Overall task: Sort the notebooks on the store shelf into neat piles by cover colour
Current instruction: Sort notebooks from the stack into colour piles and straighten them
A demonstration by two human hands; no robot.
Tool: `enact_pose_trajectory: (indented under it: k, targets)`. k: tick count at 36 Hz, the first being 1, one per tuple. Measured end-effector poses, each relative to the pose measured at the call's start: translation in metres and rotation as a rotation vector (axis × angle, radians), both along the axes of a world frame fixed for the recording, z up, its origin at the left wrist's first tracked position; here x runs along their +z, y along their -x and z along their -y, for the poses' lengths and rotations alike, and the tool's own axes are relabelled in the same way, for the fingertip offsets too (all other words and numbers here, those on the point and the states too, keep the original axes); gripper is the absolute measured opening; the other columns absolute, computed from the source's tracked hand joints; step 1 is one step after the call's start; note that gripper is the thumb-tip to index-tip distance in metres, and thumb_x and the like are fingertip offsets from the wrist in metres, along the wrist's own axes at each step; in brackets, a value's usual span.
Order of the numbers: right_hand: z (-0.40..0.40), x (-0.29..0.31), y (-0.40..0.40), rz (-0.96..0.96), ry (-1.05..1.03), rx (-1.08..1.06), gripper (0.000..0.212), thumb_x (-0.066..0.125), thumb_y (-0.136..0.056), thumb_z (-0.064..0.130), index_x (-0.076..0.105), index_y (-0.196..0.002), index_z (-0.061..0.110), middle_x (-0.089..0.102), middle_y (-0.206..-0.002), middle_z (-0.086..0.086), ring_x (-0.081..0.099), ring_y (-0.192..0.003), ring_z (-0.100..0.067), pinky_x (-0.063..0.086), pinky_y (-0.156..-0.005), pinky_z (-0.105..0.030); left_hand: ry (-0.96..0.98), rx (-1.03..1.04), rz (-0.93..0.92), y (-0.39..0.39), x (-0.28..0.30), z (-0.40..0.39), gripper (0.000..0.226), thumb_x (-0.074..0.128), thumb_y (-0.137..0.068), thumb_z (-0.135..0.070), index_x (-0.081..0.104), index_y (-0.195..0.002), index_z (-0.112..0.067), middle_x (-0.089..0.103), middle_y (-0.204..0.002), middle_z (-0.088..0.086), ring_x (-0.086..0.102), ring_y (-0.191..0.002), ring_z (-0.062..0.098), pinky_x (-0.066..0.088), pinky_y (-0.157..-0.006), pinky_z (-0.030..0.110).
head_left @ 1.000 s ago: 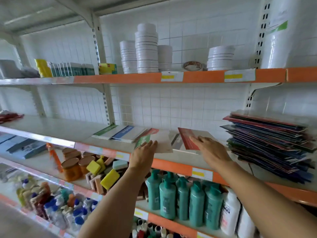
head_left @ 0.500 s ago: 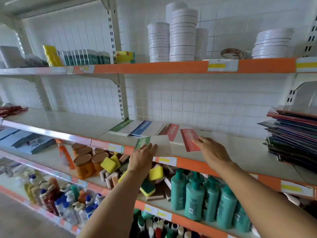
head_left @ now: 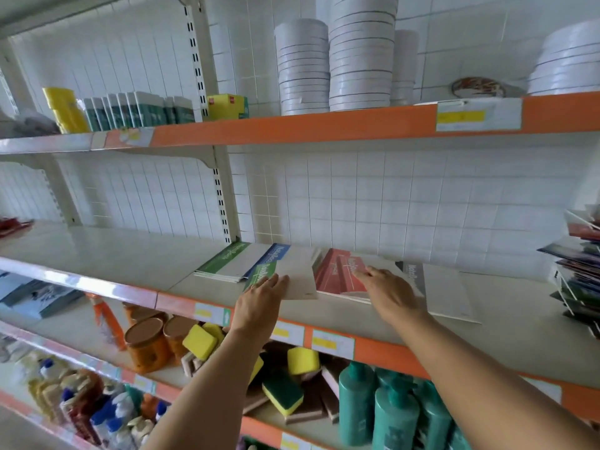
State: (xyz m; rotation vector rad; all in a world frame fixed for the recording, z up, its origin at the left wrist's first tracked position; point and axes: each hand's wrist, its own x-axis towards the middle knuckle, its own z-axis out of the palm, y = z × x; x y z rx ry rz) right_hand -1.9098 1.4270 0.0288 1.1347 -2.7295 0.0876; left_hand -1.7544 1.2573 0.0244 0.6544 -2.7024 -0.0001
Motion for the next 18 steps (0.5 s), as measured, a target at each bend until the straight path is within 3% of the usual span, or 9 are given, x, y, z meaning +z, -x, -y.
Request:
enact_pose_trajectory:
  k: [7,11,13,15,18]
  targets:
    - [0.034,-0.024,0.030,0.032,-0.040,0.010,0.058,0.040,-0.092,0.000,0.033,-0.144,0.023,0.046,-0.139,-0.006,0.046,-0.125,-0.028,0.044,-0.095,-0.034,-0.020,0.017,-0.008,0.025,-0.005,0.033,0.054,0.030,-0.100,-0.007,0.027,-0.149,-0.029,0.027,-0.155,-0.009,0.027,-0.142,0.015,0.037,-0.103,0.032]
    - [0.049,-0.033,0.039,0.068,-0.079,0.026,0.069,0.043,-0.085,-0.008,0.029,-0.146,0.020,0.044,-0.142,-0.006,0.044,-0.127,-0.029,0.044,-0.096,-0.036,-0.031,-0.001,-0.013,0.036,-0.013,0.057,0.056,0.030,-0.099,-0.004,0.028,-0.149,-0.029,0.026,-0.156,-0.008,0.027,-0.142,0.016,0.033,-0.105,0.029]
    - [0.056,-0.035,0.043,0.113,-0.094,0.032,0.060,0.040,-0.093,0.002,0.027,-0.148,0.023,0.042,-0.143,-0.005,0.043,-0.128,-0.028,0.043,-0.096,-0.037,-0.019,-0.045,-0.045,0.042,-0.017,0.071,0.056,0.032,-0.097,-0.002,0.031,-0.148,-0.026,0.030,-0.154,-0.005,0.030,-0.141,0.017,0.033,-0.105,0.029]
    - [0.063,-0.038,0.047,0.152,-0.113,0.033,0.052,0.044,-0.100,0.027,0.025,-0.148,0.025,0.039,-0.146,-0.003,0.042,-0.129,-0.027,0.043,-0.097,-0.037,0.000,-0.097,-0.062,0.047,-0.021,0.087,0.057,0.034,-0.095,0.001,0.035,-0.147,-0.023,0.034,-0.153,-0.001,0.033,-0.140,0.019,0.034,-0.105,0.030]
    - [0.074,-0.040,0.049,0.227,-0.158,0.007,0.071,0.052,-0.092,0.050,0.020,-0.150,0.026,0.033,-0.150,-0.002,0.037,-0.133,-0.025,0.040,-0.104,-0.039,-0.018,-0.130,-0.062,0.053,-0.026,0.114,0.057,0.034,-0.094,0.001,0.036,-0.146,-0.022,0.035,-0.153,0.000,0.032,-0.141,0.020,0.035,-0.105,0.032]
